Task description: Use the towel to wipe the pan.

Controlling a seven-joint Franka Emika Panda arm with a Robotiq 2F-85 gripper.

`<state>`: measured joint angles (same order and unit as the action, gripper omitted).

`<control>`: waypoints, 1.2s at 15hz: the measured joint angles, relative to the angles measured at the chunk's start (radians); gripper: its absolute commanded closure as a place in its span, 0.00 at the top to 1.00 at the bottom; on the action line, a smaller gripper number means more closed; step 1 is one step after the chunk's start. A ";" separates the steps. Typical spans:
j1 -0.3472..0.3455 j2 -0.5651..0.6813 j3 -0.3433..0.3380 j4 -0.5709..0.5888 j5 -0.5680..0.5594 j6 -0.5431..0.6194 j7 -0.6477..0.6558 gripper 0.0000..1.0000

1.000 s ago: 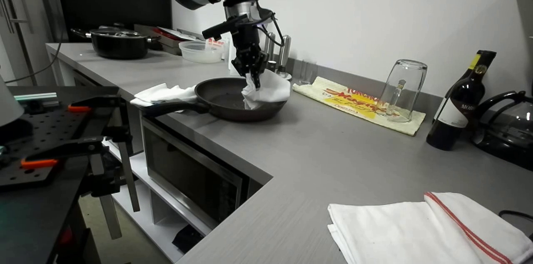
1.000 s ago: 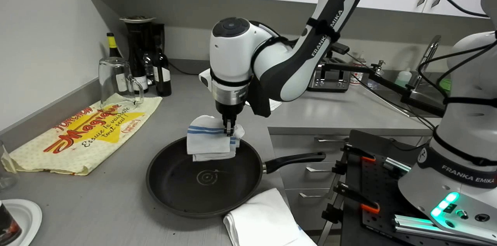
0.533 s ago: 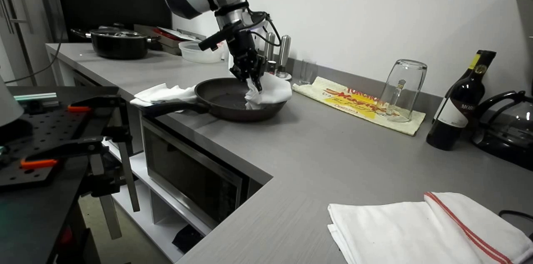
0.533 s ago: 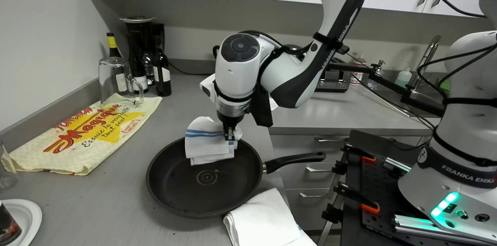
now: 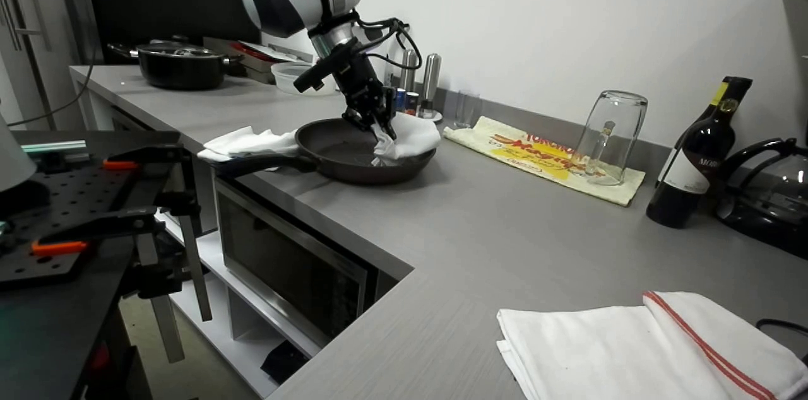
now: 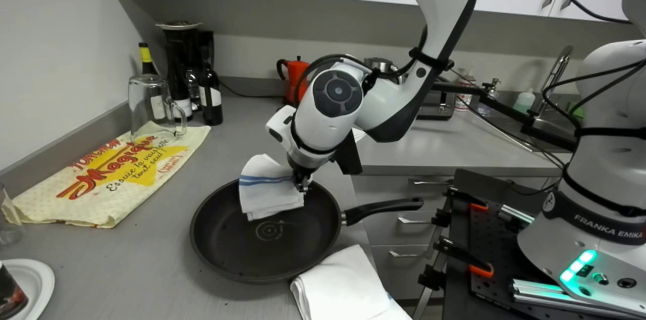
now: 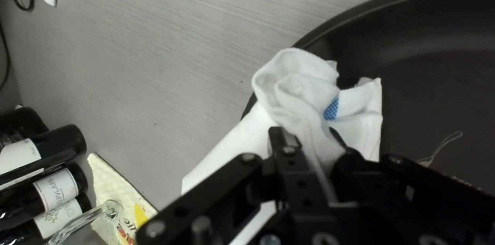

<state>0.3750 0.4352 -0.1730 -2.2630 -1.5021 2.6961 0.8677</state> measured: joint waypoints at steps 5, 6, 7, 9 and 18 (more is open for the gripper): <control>-0.001 0.049 0.005 -0.005 0.005 0.000 0.054 0.03; -0.001 0.058 0.008 -0.004 0.020 0.000 0.054 0.03; -0.001 0.066 0.011 -0.001 0.036 0.000 0.054 0.03; -0.001 0.076 0.017 0.003 0.061 0.000 0.054 0.03; -0.036 0.092 0.093 -0.001 0.406 -0.015 -0.050 0.03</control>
<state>0.3386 0.5276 -0.0801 -2.2638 -1.0963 2.6813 0.8175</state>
